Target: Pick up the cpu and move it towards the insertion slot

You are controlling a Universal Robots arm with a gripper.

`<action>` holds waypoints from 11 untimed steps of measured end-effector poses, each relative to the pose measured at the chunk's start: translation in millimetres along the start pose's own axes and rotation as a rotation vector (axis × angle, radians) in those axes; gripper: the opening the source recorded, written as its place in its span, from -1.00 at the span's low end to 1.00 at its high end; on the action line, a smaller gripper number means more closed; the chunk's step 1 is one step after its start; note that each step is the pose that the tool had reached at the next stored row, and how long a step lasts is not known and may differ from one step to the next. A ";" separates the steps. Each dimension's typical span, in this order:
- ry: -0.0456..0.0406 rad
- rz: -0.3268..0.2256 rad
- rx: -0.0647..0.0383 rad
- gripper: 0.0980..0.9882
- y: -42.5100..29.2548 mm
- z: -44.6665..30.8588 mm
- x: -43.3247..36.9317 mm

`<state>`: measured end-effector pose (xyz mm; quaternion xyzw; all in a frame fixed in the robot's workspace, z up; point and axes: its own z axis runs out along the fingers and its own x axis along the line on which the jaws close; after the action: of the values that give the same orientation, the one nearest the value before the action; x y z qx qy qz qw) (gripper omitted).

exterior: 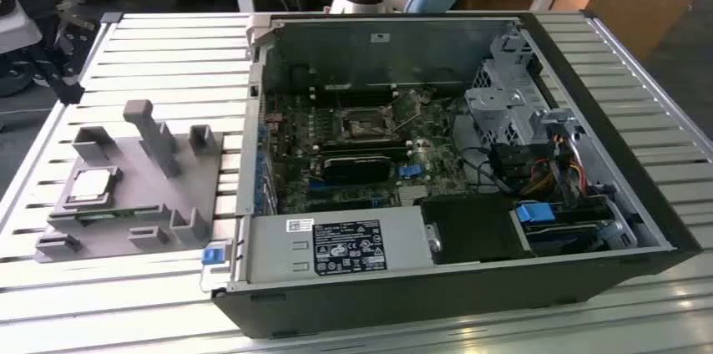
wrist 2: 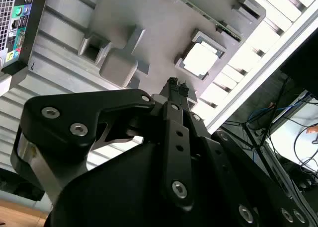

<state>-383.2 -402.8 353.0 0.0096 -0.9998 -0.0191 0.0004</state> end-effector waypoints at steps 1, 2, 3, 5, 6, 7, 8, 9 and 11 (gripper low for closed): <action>0.0000 0.000 0.000 -0.98 0.0 0.0 0.0; 0.0000 0.000 0.000 -0.98 0.0 0.0 0.0; 0.0000 0.000 0.000 -0.98 0.0 0.0 0.0; 0.0000 0.000 0.000 -0.98 0.0 0.0 0.0; -0.0001 0.000 0.000 -0.98 0.0 0.1 0.1; 0.0000 0.000 0.000 -0.98 0.0 0.0 0.3; -0.0001 0.000 0.000 -0.98 0.0 0.1 0.6; 0.0000 0.000 0.000 -0.98 0.0 0.1 1.4; 0.0000 0.000 0.000 -0.98 0.1 0.2 4.1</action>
<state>-387.3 -402.8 352.8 0.0095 -0.9998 -0.0191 0.0004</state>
